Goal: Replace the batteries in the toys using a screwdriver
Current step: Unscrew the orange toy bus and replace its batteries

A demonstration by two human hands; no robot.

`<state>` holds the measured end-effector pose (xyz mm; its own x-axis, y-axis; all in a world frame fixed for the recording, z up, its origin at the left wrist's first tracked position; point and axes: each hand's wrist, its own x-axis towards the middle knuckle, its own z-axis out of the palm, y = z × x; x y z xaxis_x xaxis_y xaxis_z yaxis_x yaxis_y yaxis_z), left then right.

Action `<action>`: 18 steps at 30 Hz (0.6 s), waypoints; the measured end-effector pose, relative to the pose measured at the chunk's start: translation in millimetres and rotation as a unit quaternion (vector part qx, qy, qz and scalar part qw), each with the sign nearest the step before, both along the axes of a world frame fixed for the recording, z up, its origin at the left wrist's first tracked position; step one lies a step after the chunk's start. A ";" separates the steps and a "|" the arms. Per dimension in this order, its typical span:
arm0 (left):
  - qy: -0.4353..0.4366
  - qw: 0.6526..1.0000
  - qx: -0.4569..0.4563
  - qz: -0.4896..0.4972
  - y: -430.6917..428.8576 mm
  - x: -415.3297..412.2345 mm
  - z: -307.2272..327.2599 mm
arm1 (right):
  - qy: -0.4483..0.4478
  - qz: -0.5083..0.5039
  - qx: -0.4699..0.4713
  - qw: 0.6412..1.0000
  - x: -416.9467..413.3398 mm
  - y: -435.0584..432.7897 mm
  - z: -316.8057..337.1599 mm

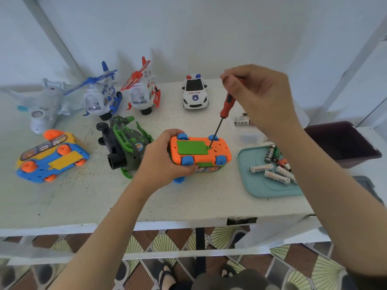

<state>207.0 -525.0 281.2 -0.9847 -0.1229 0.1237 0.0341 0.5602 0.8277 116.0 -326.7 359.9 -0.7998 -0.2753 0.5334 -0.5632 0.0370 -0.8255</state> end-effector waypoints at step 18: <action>0.019 1.000 -0.006 0.001 1.8 3.4 -2.8 | -0.037 -0.026 0.024 0.999 -2.4 11.9 -4.8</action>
<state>210.4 -523.2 278.4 -0.9789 -0.1240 0.1622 0.0634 0.5703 0.8190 113.6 -314.8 355.1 -0.8503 -0.2567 0.4595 -0.4971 0.1048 -0.8613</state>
